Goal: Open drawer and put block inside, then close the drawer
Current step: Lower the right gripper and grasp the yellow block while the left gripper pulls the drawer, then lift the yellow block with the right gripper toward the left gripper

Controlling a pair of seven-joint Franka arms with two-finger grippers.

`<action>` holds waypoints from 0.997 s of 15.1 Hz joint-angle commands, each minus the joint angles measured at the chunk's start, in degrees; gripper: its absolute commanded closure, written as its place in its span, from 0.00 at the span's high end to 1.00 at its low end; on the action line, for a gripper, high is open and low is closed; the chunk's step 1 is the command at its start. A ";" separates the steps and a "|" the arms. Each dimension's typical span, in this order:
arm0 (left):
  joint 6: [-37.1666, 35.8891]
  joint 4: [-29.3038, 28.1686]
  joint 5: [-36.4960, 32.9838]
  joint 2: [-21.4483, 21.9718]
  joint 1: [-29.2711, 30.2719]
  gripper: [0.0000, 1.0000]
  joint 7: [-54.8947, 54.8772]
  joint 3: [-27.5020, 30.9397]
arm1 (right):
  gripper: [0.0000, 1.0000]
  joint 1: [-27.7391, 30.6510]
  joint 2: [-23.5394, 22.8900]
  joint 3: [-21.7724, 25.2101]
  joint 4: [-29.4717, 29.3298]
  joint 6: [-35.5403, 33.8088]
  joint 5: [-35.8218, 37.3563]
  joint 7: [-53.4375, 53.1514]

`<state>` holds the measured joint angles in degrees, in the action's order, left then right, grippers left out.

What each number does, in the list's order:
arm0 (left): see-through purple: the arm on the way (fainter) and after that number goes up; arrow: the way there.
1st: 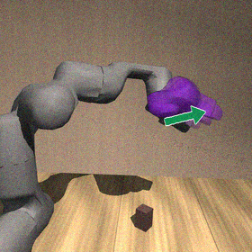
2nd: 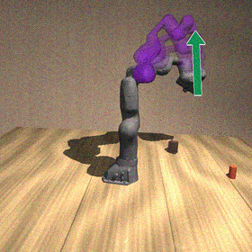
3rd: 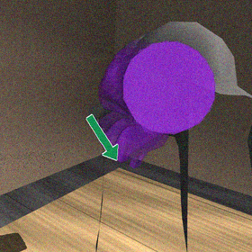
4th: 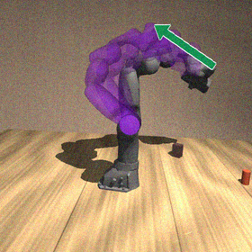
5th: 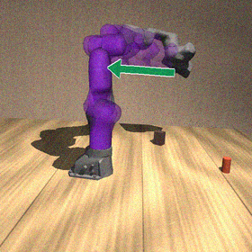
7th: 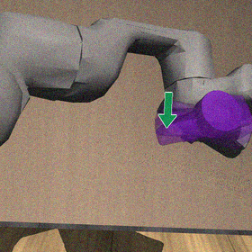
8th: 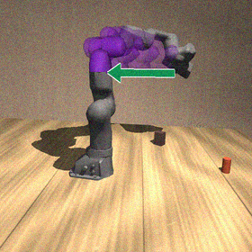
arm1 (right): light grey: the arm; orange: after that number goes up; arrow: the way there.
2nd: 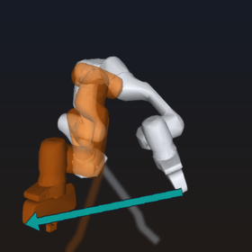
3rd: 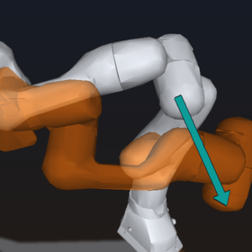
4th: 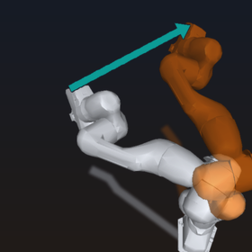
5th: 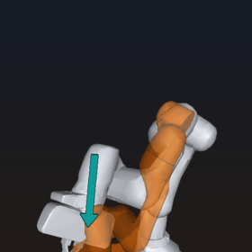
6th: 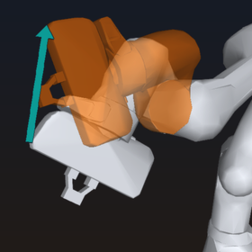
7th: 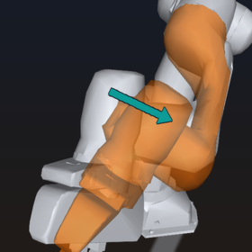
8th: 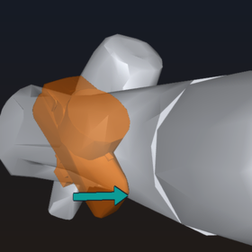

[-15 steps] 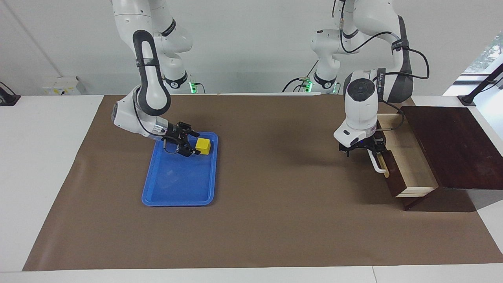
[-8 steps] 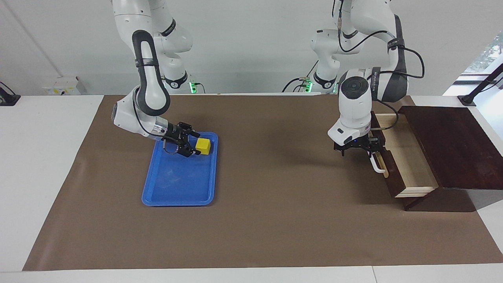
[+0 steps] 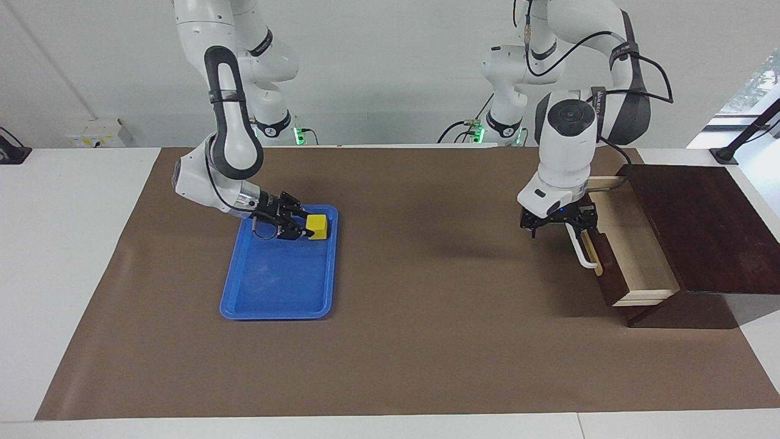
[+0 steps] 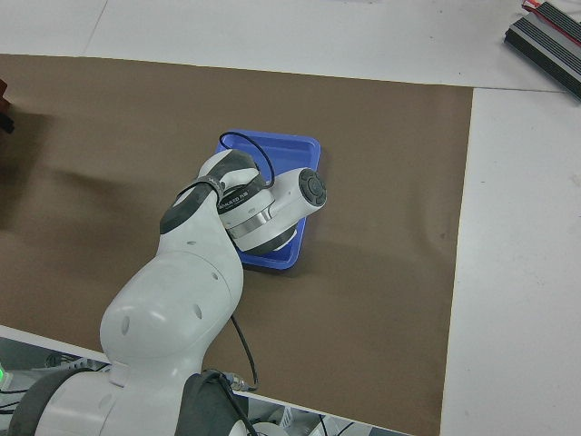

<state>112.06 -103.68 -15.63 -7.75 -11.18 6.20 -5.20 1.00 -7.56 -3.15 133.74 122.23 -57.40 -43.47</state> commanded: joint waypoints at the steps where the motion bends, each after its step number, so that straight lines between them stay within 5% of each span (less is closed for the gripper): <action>1: -4.30 3.65 3.40 0.19 -0.33 1.00 1.26 0.55 | 0.00 0.06 -0.26 -0.02 -3.48 -1.37 -1.58 -1.33; 8: -7.73 10.69 11.92 -0.07 -0.86 1.00 26.62 0.37 | 0.00 -2.31 0.88 -0.10 -22.36 -12.54 6.33 -24.43; 15: -7.65 11.83 16.59 -0.95 -2.00 1.00 63.36 0.37 | 0.00 -13.46 -2.28 -0.10 -35.92 -7.20 6.42 -46.25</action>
<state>105.64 -93.30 -0.70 -7.91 -12.52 60.59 -5.54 -9.95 -7.05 -3.31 101.77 112.91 -52.04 -85.27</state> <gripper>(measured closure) 0.000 0.441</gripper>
